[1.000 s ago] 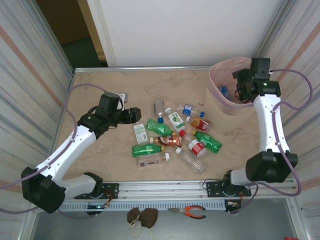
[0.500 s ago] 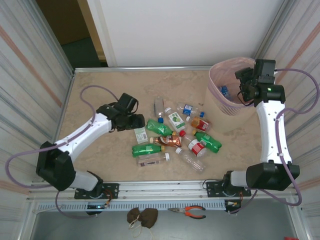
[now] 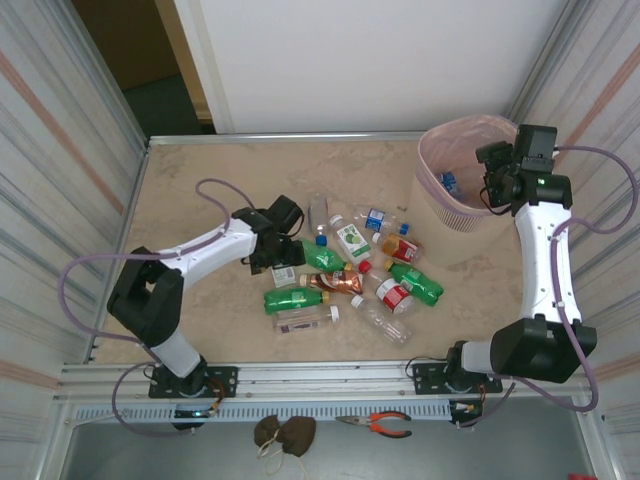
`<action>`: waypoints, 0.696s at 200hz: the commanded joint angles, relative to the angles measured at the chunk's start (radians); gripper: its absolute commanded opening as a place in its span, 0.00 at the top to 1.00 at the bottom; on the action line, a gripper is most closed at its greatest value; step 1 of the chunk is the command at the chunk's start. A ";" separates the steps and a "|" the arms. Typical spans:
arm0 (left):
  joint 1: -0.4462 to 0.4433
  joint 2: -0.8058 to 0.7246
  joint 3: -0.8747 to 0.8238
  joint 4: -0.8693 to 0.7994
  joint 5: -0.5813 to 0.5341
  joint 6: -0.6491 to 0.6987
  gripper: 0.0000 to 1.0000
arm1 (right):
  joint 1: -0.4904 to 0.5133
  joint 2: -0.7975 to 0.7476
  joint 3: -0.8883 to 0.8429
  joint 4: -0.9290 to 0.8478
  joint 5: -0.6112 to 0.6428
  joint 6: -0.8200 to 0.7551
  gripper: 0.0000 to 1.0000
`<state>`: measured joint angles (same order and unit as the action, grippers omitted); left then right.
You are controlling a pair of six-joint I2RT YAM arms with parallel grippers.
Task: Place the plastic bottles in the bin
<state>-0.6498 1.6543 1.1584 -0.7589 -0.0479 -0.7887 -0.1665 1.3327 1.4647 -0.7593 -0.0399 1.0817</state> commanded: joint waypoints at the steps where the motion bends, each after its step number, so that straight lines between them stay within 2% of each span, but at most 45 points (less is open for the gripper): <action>1: -0.002 0.032 -0.008 -0.011 0.013 -0.038 0.18 | -0.023 -0.027 -0.022 0.027 -0.041 -0.025 0.25; 69: -0.002 0.097 -0.040 0.024 0.001 -0.061 0.22 | -0.073 -0.021 -0.059 0.063 -0.096 -0.026 0.26; 139: 0.003 0.087 -0.045 0.011 -0.043 -0.051 0.33 | -0.097 -0.030 -0.063 0.073 -0.114 -0.050 0.27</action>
<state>-0.6502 1.7576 1.1252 -0.7284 -0.0479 -0.8360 -0.2512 1.3323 1.4040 -0.6811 -0.1371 1.0695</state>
